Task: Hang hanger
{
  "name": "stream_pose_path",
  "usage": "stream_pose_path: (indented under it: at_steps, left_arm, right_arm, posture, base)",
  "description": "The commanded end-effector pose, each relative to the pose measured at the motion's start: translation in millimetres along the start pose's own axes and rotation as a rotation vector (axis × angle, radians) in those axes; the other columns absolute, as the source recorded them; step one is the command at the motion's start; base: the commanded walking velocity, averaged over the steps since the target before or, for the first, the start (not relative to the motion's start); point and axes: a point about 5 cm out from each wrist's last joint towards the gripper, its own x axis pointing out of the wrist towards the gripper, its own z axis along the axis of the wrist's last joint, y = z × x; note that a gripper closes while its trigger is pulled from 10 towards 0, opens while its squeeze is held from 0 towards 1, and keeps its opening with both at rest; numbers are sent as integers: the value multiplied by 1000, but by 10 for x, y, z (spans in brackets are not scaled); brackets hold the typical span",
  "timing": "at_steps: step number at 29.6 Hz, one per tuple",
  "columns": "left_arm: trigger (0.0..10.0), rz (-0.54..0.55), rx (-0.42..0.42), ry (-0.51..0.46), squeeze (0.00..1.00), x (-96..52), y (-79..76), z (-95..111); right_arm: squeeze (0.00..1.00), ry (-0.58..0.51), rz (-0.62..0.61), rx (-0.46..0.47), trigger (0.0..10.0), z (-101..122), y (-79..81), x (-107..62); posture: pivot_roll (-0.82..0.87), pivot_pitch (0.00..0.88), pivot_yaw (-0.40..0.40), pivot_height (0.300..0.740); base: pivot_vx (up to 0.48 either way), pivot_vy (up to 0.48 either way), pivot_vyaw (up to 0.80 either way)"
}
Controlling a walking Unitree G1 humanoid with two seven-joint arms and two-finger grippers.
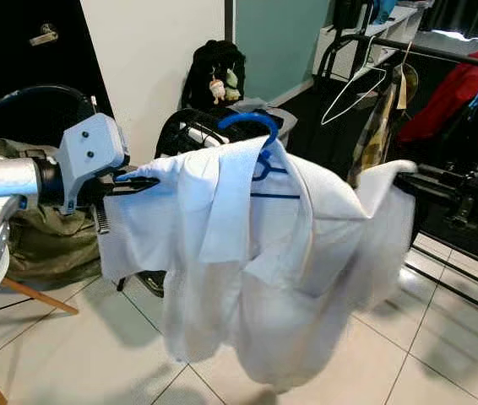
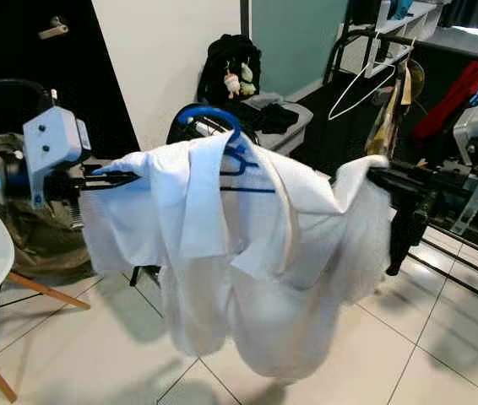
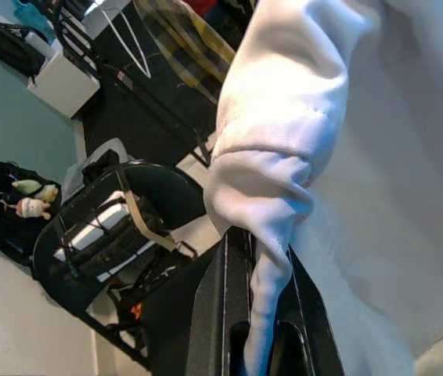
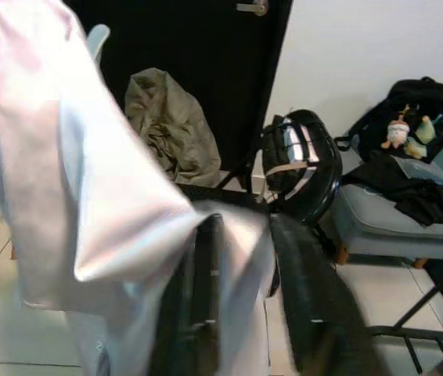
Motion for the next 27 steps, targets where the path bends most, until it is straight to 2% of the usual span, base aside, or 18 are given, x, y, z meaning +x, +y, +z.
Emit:
stream_pose_path:
  at_steps: [1, 4, 5, 6, 8, 9, 11, 12, 13, 14, 15, 17, 18, 19, 21, 22, 24, 27]
  left_arm:
    - [10000, 42, -34, -50, 0, -42, 50, 28]
    - [10000, 46, -42, -62, 0, -53, 62, 44]
    - [10000, 50, -47, -68, 0, -64, 71, 52]
    - [10000, 50, -47, -68, 0, -64, 71, 52]
    - [10000, 55, -57, -62, 0, -74, 81, 36]
    - [10000, 55, -57, -62, 0, -74, 81, 36]
    - [10000, 78, -81, -45, 0, -61, 89, -4]
    - [10000, 78, -81, -45, 0, -61, 89, -4]
    - [10000, 115, -109, -34, 0, -41, 107, -35]
    - [10000, 115, -109, -34, 0, -41, 107, -35]
    - [10000, 147, -133, -19, 0, -13, 114, -66]
    - [10000, 163, -155, -9, 0, 34, 89, -91]
    - [10000, 158, -167, 4, 0, 96, 31, -112]
    - [10000, 158, -167, 4, 0, 96, 31, -112]
    - [10000, 125, -190, 31, 0, 279, -149, -150]
    - [10000, 125, -190, 31, 0, 279, -149, -150]
    - [10000, 109, -209, 39, 0, 404, -260, -158]
    - [10000, 104, -214, 40, 0, 441, -289, -157]
  right_arm:
    - [867, 22, -33, -6, 10000, -47, -30, -17]
    - [902, 50, -89, -13, 10000, -87, -96, -43]
    - [922, 73, -186, -21, 10000, -117, -208, -82]
    - [922, 73, -186, -21, 10000, -117, -208, -82]
    - [906, 81, -391, -38, 10000, -129, -438, -171]
    - [906, 81, -391, -38, 10000, -129, -438, -171]
    - [855, 7, -531, 7, 10000, -62, -575, -238]
    - [855, 7, -531, 7, 10000, -62, -575, -238]
    - [596, -65, -540, 56, 10000, -16, -561, -207]
    - [596, -65, -540, 56, 10000, -16, -561, -207]
    - [0, -111, -501, 99, 10000, 2, -489, -130]
    - [0, -132, -409, 104, 10000, 9, -339, -2]
    - [0, -168, -319, 138, 10000, 8, -174, 137]
    - [0, -168, -319, 138, 10000, 8, -174, 137]
    - [0, -218, -102, 182, 10000, 10, 264, 471]
    - [0, -218, -102, 182, 10000, 10, 264, 471]
    - [0, -232, 23, 198, 10000, 15, 554, 680]
    - [0, -230, 55, 192, 10000, 15, 639, 746]
  posture:
    - [-83, 68, -6, 740]
    - [-83, 68, -6, 740]
    - [-83, 68, -6, 740]
    - [-83, 68, -6, 740]
    - [-83, 69, -4, 740]
    - [-83, 69, -4, 740]
    - [-83, 68, -4, 740]
    - [-83, 68, -4, 740]
    - [-85, 70, -5, 740]
    - [-85, 70, -5, 740]
    - [-85, 70, -5, 740]
    - [-82, 72, -2, 740]
    - [-82, 73, -1, 740]
    - [-82, 73, -1, 740]
    - [-78, 74, 2, 740]
    - [-78, 74, 2, 740]
    - [-76, 73, 5, 740]
    - [-76, 72, 4, 740]
  base:
    - [0, 0, 0]
    - [0, 0, 0]
    - [0, 0, 0]
    - [0, 0, 0]
    - [0, 0, 0]
    - [0, 0, 0]
    - [0, 0, 0]
    - [0, 0, 0]
    - [0, 0, 0]
    - [0, 0, 0]
    - [0, 0, 0]
    - [0, 0, 0]
    - [0, 0, 0]
    - [0, 0, 0]
    - [0, 0, 0]
    - [0, 0, 0]
    - [0, 0, 0]
    - [0, 0, 0]
